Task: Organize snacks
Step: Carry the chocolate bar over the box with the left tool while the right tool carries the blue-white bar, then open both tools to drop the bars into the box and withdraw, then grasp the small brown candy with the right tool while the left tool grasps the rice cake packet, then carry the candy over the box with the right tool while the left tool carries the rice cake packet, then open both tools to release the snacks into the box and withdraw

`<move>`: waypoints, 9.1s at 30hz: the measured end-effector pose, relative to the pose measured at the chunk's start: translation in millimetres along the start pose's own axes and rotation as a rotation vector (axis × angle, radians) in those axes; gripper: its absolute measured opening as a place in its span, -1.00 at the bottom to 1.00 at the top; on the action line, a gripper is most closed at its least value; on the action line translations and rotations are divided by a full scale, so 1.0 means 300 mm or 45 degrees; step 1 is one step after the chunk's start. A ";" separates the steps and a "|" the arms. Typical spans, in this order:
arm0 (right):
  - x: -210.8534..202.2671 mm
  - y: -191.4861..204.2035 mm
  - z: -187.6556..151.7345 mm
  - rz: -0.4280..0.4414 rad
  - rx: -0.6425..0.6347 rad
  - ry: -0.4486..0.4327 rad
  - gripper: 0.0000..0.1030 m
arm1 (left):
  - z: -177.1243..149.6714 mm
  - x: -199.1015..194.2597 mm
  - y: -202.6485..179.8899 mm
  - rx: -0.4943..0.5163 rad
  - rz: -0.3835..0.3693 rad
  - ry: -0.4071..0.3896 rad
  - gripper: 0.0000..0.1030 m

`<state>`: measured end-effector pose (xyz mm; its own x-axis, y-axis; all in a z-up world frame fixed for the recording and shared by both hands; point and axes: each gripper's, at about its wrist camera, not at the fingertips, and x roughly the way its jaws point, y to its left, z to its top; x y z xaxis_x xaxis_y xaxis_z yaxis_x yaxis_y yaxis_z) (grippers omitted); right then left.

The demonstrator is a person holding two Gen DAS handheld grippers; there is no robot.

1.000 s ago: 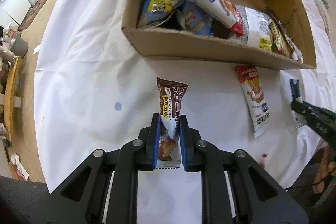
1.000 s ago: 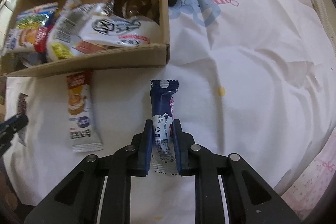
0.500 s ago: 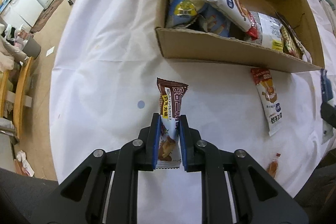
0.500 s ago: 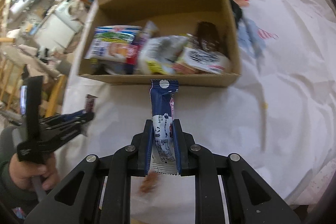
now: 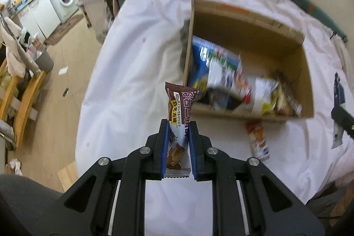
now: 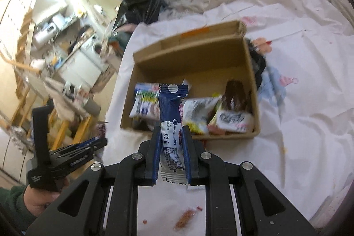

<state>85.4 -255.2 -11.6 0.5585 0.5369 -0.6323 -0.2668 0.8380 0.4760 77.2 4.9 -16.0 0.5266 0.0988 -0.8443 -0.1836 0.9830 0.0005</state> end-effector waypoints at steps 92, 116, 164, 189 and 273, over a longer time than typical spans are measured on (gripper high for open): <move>0.253 -0.199 0.207 -0.219 0.189 0.063 0.25 | 0.336 0.234 -0.225 0.143 -0.230 -0.078 0.64; 0.076 -0.134 0.054 -0.189 0.216 0.034 0.26 | 0.169 0.112 -0.100 0.104 -0.201 -0.065 0.64; 0.165 -0.113 -0.215 -0.338 0.165 0.373 -0.67 | -0.025 0.197 -0.218 0.060 -0.206 0.125 0.63; 0.068 -0.248 -0.157 -0.339 0.401 0.237 -0.67 | -0.162 0.484 -0.554 0.167 -0.045 0.417 -0.46; 0.249 -0.224 0.185 -0.079 0.280 0.158 -0.65 | 0.278 0.234 -0.385 0.333 -0.095 -0.004 -0.44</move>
<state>188.7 -276.8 -56.9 0.4639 0.5045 -0.7282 -0.0501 0.8356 0.5470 204.5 -88.7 -30.6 0.5335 0.0244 -0.8455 0.0761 0.9941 0.0768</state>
